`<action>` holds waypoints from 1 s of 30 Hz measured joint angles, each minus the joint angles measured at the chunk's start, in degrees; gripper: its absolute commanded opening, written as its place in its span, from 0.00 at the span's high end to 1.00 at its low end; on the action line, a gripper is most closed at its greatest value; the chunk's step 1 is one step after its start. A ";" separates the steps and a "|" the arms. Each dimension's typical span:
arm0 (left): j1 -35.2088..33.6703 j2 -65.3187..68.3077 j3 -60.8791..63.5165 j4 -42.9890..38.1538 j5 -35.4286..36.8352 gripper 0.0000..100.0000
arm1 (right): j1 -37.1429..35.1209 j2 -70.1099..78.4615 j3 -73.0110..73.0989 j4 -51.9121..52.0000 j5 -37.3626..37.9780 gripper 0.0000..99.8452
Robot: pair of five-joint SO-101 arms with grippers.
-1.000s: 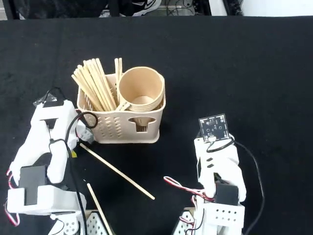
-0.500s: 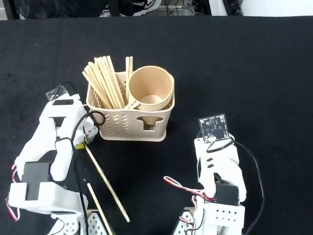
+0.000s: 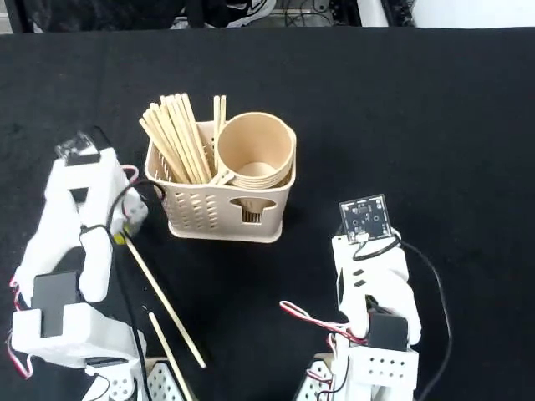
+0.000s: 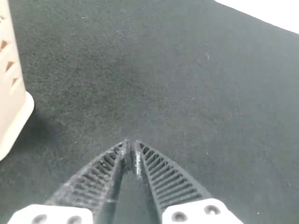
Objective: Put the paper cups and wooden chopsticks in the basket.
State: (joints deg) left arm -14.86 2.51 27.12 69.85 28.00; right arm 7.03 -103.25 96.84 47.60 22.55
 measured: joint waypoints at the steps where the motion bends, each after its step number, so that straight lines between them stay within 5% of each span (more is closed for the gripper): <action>1: -0.44 0.00 -2.37 1.76 -0.53 0.97 | 0.00 0.00 0.00 0.00 0.00 0.99; 10: -5.89 -10.99 -23.21 13.89 -5.19 0.97 | 0.00 0.00 0.00 0.00 0.00 0.99; 20: -9.85 -36.22 -51.16 14.51 -20.84 0.97 | 0.00 0.00 0.00 0.00 0.00 0.99; 30: 7.47 -47.47 -62.51 6.51 -18.81 0.97 | 0.00 0.00 0.00 0.00 0.00 0.99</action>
State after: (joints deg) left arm -7.38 -44.97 -35.38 76.35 9.19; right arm 7.03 -103.25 96.84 47.60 22.55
